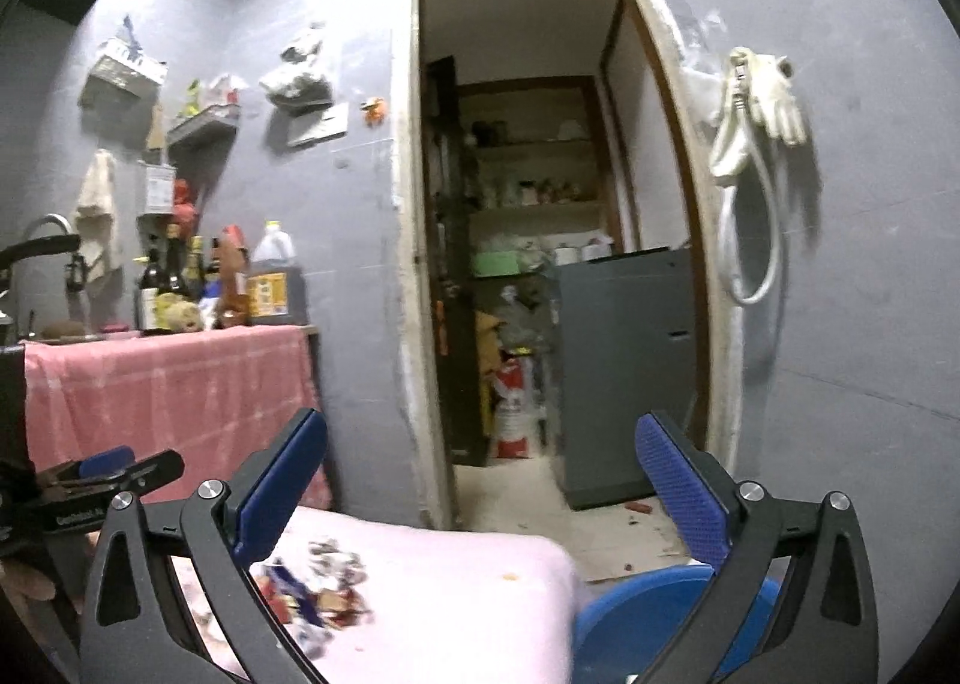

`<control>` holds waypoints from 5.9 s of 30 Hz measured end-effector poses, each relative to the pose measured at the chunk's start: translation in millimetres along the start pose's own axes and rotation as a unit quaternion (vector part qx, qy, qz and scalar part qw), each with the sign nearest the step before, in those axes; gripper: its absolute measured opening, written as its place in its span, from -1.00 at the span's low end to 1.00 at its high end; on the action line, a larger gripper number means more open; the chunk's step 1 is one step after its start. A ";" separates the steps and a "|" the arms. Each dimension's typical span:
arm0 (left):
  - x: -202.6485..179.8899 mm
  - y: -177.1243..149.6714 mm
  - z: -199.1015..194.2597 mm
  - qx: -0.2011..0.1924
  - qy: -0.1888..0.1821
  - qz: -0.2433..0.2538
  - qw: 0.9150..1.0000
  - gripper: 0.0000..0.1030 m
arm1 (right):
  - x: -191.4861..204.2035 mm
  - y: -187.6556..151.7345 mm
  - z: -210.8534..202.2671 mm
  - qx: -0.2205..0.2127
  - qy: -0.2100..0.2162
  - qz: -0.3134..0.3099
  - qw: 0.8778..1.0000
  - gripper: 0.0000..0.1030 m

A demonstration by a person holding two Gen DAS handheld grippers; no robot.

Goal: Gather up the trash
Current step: 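Move both tools back over the remaining trash on the table, then grasp the red-brown wrapper with the left gripper while the right grasps a torn red-tan scrap, then carry both items over the blue basin and open both grippers to drop them, then move both tools back over the remaining trash on the table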

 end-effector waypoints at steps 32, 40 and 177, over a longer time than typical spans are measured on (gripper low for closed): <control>18.8 -81.5 52.4 0.189 -0.031 0.047 0.980 0.92 | 49.9 -129.0 108.9 0.268 0.109 -0.007 0.957 0.49; 3.7 -89.5 66.7 0.228 -0.076 0.044 0.970 0.50 | 42.2 -133.1 113.5 0.284 0.117 0.018 0.951 0.45; -221.1 -47.0 123.2 0.140 -0.189 -0.001 0.972 0.66 | -189.9 -55.6 -2.9 0.120 -0.120 0.142 0.975 0.31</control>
Point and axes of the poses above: each gripper's, at about its wrist camera, not at the fingertips, and z roughly the way its jaws point, x to its left, y to its top, the point moved 3 cm from there along z, roughly the way its jaws point, and after that the axes turned 2 degrees about z, right-handed, at the moved point
